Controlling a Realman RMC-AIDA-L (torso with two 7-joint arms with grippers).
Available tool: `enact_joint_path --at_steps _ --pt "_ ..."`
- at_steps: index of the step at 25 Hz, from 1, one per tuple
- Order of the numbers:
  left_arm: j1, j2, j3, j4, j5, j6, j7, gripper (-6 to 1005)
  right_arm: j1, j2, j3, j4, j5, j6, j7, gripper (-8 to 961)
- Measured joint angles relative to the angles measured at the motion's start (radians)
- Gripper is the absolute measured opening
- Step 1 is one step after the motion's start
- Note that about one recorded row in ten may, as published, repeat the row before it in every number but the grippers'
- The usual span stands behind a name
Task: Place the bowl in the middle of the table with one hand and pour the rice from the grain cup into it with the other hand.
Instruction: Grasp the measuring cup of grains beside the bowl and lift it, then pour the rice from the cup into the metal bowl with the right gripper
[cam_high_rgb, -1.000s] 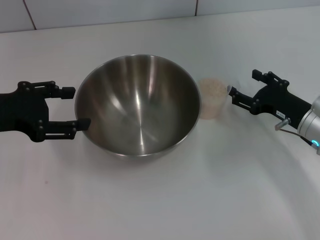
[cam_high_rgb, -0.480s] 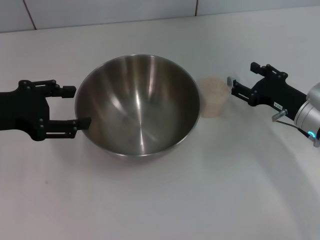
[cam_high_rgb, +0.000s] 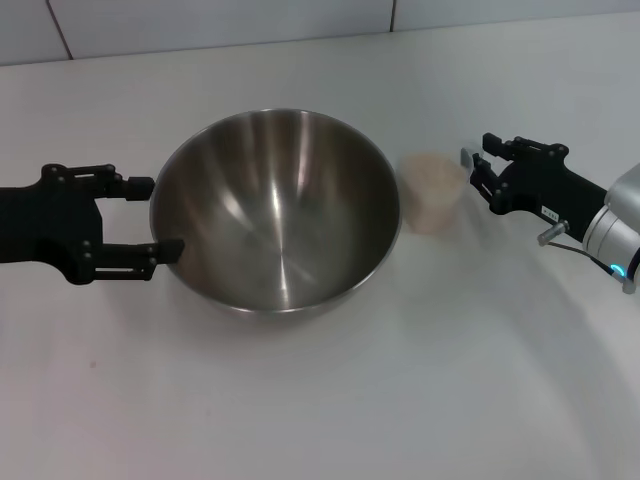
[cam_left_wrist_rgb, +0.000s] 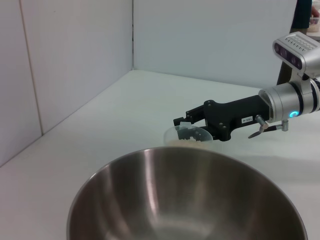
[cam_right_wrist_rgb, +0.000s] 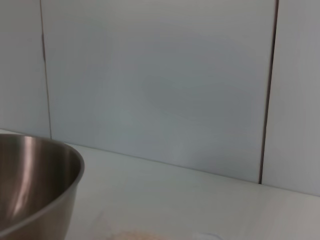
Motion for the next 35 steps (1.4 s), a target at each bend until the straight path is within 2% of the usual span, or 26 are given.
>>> enact_joint_path --at_steps 8,14,18,20,21,22,26,29,31,35 --pt "-0.009 -0.001 0.0 -0.002 0.0 0.0 0.0 798 0.0 0.002 0.009 0.005 0.0 -0.017 -0.016 162" --pt "-0.013 -0.001 0.0 -0.002 0.0 -0.001 0.0 798 -0.003 0.003 0.025 -0.001 0.0 -0.037 -0.017 4" --pt "-0.013 0.0 0.0 -0.002 0.0 -0.006 -0.002 798 -0.009 0.003 0.083 -0.001 0.0 -0.096 -0.034 5" --pt "-0.013 0.001 0.0 -0.002 0.0 -0.007 -0.008 798 -0.018 0.005 0.154 0.004 0.001 -0.194 -0.084 5" --pt "-0.013 0.001 0.0 -0.001 0.0 -0.008 -0.01 798 -0.02 0.006 0.221 0.009 0.001 -0.31 -0.152 5" --pt "-0.013 0.001 0.0 0.0 0.0 -0.008 -0.012 798 -0.02 0.006 0.221 0.009 0.001 -0.31 -0.152 5" --pt "-0.013 0.001 0.006 0.0 0.001 -0.013 -0.012 798 0.023 0.008 0.27 0.04 0.001 -0.502 -0.351 6" --pt "-0.014 0.001 0.013 -0.001 0.001 -0.019 -0.012 798 0.097 0.009 0.261 0.111 -0.003 -0.553 -0.556 6" --pt "-0.014 0.001 0.019 -0.002 0.001 -0.025 -0.013 798 0.152 0.009 0.255 0.187 -0.008 -0.557 -0.755 7" --pt "-0.014 0.001 0.023 -0.002 0.001 -0.026 -0.015 798 0.252 0.009 0.26 0.385 -0.009 -0.562 -1.291 7"
